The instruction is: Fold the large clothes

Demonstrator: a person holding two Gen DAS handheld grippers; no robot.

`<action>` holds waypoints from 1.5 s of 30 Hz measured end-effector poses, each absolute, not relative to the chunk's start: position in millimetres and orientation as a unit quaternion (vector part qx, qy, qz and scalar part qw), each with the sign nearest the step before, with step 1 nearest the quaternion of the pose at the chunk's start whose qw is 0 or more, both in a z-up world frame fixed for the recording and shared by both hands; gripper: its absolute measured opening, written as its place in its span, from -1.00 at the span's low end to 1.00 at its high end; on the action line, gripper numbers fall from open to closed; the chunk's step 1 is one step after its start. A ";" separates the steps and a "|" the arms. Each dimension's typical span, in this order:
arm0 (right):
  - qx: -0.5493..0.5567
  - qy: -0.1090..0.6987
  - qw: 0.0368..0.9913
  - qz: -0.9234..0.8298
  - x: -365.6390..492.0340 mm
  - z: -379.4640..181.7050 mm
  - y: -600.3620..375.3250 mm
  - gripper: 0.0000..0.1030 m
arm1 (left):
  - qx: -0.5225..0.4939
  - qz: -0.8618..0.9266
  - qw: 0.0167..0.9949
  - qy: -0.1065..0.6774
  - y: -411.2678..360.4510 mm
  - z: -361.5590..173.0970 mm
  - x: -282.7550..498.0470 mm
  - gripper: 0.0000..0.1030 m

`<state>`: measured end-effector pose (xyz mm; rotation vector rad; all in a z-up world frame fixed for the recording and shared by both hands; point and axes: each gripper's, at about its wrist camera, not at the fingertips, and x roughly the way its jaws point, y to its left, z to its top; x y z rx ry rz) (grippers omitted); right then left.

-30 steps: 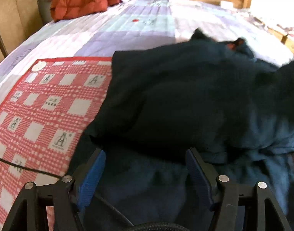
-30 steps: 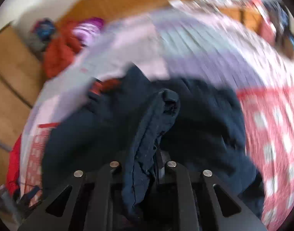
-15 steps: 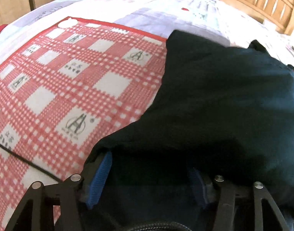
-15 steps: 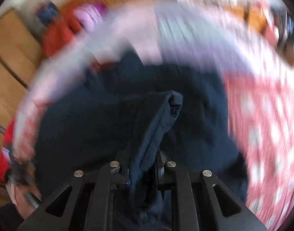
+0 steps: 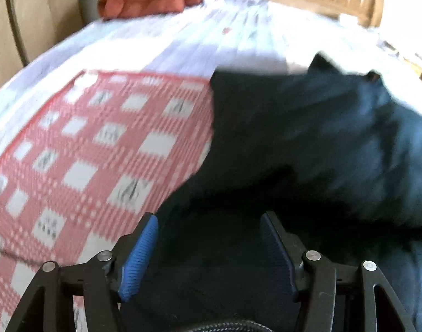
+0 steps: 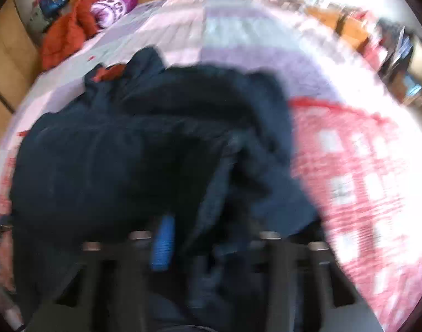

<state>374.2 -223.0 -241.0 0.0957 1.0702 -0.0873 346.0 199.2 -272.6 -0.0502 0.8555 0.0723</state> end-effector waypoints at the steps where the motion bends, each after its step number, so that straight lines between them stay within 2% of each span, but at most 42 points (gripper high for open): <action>1: 0.026 0.491 0.869 -0.051 371.8 -226.6 -220.5 0.23 | -0.020 0.037 0.913 0.405 196.5 -267.5 348.4 0.28; 3: -0.008 0.448 0.893 -0.043 366.2 -191.3 -207.0 0.30 | -0.025 0.039 0.919 0.392 195.2 -261.8 355.0 0.28; 5: -0.029 0.415 0.909 0.006 374.5 -161.0 -179.3 0.57 | -0.030 0.053 0.926 0.374 196.1 -255.5 363.2 0.28; 9: -0.074 0.409 0.896 0.156 431.0 -136.8 -87.5 0.58 | -0.040 0.065 0.933 0.352 196.2 -250.4 381.3 0.32; 14: -0.093 0.474 0.835 0.263 515.5 -173.8 36.5 0.57 | -0.022 0.037 0.898 0.438 191.4 -307.1 406.6 0.33; 23: -0.120 0.607 0.741 0.260 596.0 -267.6 158.0 0.55 | -0.042 0.023 0.903 0.426 204.7 -329.2 389.8 0.34; 24: -0.114 0.610 0.739 0.261 599.2 -271.4 161.3 0.50 | -0.044 0.021 0.904 0.424 205.5 -330.2 388.9 0.34; 25: -0.104 0.612 0.735 0.271 601.0 -275.2 166.1 0.27 | -0.046 0.021 0.905 0.421 205.1 -331.7 387.2 0.34; 26: -0.102 0.618 0.730 0.274 603.1 -281.5 172.5 -0.20 | -0.046 0.021 0.906 0.420 205.0 -332.1 386.7 0.34; 27: -0.109 0.621 0.727 0.272 603.0 -287.0 178.2 -0.38 | -0.046 0.021 0.906 0.419 205.4 -332.8 386.5 0.34; 28: -0.129 0.612 0.734 0.265 602.8 -289.7 183.4 -0.66 | -0.044 0.022 0.907 0.417 204.7 -332.6 386.2 0.34; 29: -0.144 0.599 0.747 0.252 605.4 -289.0 186.1 -0.82 | -0.040 0.023 0.909 0.415 203.1 -333.0 385.3 0.34; 32: -0.113 0.558 0.797 0.201 627.1 -273.7 177.6 -1.00 | -0.032 0.025 0.910 0.413 199.9 -334.5 384.7 0.35; 33: -0.099 0.533 0.824 0.165 637.2 -262.9 168.7 -1.00 | -0.035 0.024 0.910 0.413 200.5 -335.1 384.8 0.35; 35: -0.040 0.551 0.813 0.183 652.3 -258.0 154.3 -1.00 | -0.041 0.021 0.909 0.413 202.4 -335.2 384.6 0.35; 37: -0.077 0.542 0.808 0.218 641.9 -249.1 159.6 -1.00 | -0.044 0.020 0.910 0.413 202.4 -334.9 383.9 0.35; 39: -0.099 0.553 0.784 0.263 627.6 -245.5 165.3 -0.94 | -0.044 0.021 0.911 0.410 202.4 -334.2 383.1 0.35; 40: -0.106 0.567 0.768 0.278 621.1 -247.0 166.3 -0.76 | -0.043 0.022 0.911 0.410 202.7 -334.1 383.2 0.35; 41: -0.128 0.574 0.759 0.279 615.5 -250.3 168.2 -0.16 | -0.042 0.023 0.912 0.408 202.7 -333.9 383.3 0.35; 43: -0.167 0.581 0.749 0.269 607.3 -260.7 172.0 0.72 | -0.039 0.027 0.914 0.403 202.0 -332.1 381.4 0.35; 45: -0.173 0.594 0.739 0.267 603.2 -272.2 173.9 0.72 | -0.035 0.030 0.915 0.400 200.5 -331.5 379.9 0.35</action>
